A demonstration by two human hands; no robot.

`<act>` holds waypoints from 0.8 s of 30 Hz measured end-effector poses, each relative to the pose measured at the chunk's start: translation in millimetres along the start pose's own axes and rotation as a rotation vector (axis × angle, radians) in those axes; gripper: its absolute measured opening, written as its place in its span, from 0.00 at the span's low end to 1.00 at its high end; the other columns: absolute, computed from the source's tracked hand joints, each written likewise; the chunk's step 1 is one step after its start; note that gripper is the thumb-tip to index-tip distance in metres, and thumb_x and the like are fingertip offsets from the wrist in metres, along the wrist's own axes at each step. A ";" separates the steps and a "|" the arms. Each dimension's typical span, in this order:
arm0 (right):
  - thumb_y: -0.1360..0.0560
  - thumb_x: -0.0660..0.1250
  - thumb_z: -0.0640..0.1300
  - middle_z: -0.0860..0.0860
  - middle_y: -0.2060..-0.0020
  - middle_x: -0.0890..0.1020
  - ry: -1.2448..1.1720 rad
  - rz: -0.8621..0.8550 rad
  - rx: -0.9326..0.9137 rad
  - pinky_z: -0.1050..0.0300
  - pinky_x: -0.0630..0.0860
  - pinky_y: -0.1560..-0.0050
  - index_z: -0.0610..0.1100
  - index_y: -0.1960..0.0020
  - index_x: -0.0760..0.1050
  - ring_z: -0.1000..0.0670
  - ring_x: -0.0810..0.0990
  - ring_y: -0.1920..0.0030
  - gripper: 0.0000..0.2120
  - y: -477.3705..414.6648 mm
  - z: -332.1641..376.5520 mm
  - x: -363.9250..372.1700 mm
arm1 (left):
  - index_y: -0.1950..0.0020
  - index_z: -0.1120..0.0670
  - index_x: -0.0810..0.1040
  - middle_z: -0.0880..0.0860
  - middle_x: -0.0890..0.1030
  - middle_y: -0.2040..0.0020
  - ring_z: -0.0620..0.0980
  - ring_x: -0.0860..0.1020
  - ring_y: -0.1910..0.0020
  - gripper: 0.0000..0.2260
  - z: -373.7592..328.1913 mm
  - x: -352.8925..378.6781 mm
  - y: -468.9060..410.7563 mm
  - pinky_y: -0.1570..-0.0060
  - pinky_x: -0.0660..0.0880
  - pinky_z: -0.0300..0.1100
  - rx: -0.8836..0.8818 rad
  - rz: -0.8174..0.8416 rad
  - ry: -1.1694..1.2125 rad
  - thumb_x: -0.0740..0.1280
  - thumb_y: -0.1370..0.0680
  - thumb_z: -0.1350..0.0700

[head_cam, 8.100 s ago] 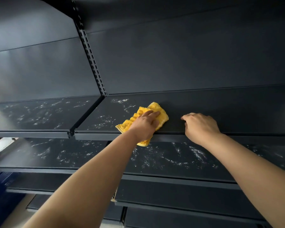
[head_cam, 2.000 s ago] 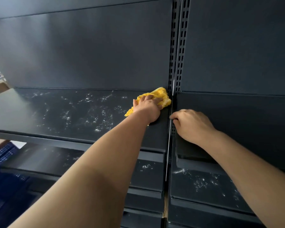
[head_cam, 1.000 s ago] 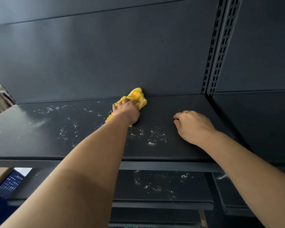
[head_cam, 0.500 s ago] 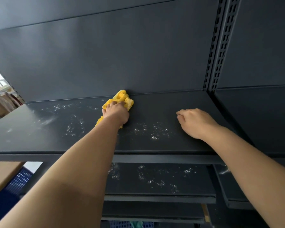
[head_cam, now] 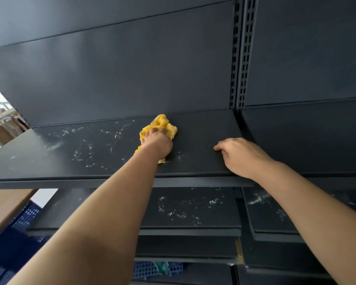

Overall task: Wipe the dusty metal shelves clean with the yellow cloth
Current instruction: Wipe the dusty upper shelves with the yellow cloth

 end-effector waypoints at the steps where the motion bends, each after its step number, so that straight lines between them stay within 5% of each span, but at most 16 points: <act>1: 0.20 0.55 0.37 0.49 0.33 0.75 0.009 -0.005 0.000 0.47 0.75 0.39 0.48 0.32 0.73 0.45 0.76 0.36 0.19 5.1 -3.3 -2.4 | 0.22 0.46 0.58 0.53 0.56 0.22 0.59 0.55 0.24 0.26 -7.0 2.6 4.5 0.25 0.53 0.55 0.002 0.002 0.000 0.56 0.20 0.58; 14: 0.21 0.56 0.37 0.50 0.35 0.78 0.021 -0.087 0.020 0.48 0.75 0.41 0.49 0.34 0.76 0.44 0.77 0.38 0.19 58.4 -36.7 -12.6 | 0.22 0.45 0.57 0.51 0.53 0.21 0.59 0.54 0.24 0.23 -87.7 33.0 69.0 0.25 0.52 0.54 0.163 0.063 -0.024 0.54 0.17 0.53; 24: 0.20 0.56 0.41 0.51 0.36 0.78 0.074 -0.124 -0.022 0.51 0.73 0.44 0.51 0.35 0.75 0.45 0.76 0.38 0.18 65.1 -2.0 -7.3 | 0.23 0.45 0.60 0.50 0.58 0.22 0.55 0.58 0.24 0.23 -65.0 37.7 92.8 0.24 0.48 0.53 0.285 -0.029 -0.043 0.56 0.19 0.55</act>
Point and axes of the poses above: each hand's wrist, its own y-axis away from the middle knuckle, its own x-axis out of the palm, z = x × y, the point moved 3 cm from there along -y, towards the middle knuckle
